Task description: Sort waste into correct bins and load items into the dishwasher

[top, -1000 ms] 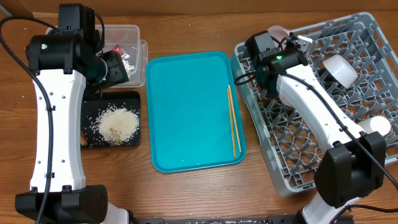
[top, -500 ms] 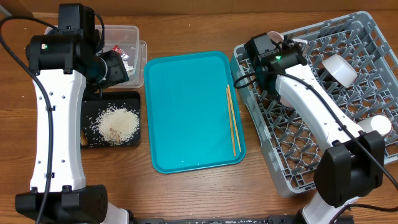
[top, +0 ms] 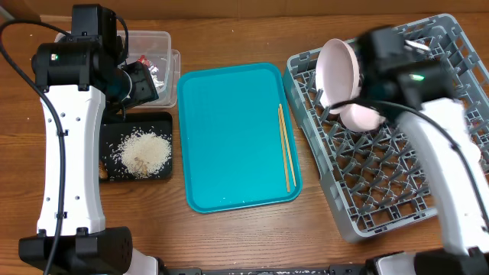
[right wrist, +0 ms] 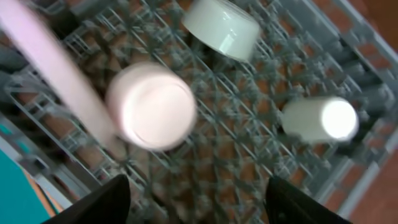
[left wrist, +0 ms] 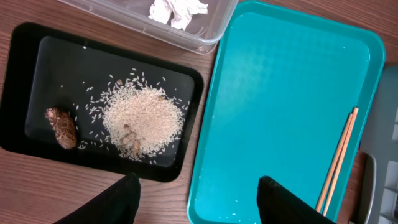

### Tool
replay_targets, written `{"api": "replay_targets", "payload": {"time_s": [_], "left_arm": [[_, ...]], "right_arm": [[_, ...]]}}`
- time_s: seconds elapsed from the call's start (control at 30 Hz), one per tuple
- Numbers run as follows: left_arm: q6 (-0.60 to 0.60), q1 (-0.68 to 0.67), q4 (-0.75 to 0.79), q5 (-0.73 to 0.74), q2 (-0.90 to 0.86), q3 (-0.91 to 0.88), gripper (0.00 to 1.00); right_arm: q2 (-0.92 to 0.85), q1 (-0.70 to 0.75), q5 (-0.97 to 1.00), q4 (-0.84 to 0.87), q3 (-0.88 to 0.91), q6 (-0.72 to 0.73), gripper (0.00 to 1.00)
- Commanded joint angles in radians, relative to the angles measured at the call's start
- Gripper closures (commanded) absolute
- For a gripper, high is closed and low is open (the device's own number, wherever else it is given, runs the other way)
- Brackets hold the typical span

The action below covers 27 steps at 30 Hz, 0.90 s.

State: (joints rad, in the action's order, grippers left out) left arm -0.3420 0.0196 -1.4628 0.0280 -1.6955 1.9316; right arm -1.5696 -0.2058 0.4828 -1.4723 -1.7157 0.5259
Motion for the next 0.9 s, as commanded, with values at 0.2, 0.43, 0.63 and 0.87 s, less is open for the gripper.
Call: {"api": "replay_targets", "payload": {"time_s": [0.2, 0.43, 0.63, 0.87], "left_arm": [[-0.010, -0.007, 0.002, -0.010, 0.015, 0.012, 0.37], [-0.010, -0.007, 0.002, -0.010, 0.015, 0.012, 0.37], [-0.010, -0.007, 0.002, -0.010, 0.015, 0.012, 0.37], [-0.010, -0.007, 0.006, -0.010, 0.015, 0.012, 0.37]], "right_arm": [[-0.007, 0.174, -0.375, -0.168, 0.080, -0.186, 0.73], [-0.007, 0.173, -0.419, -0.124, 0.270, -0.180, 0.85], [-0.007, 0.173, -0.443, -0.019, 0.454, -0.156, 0.85], [-0.007, 0.173, -0.491, 0.047, 0.572, -0.156, 0.85]]}}
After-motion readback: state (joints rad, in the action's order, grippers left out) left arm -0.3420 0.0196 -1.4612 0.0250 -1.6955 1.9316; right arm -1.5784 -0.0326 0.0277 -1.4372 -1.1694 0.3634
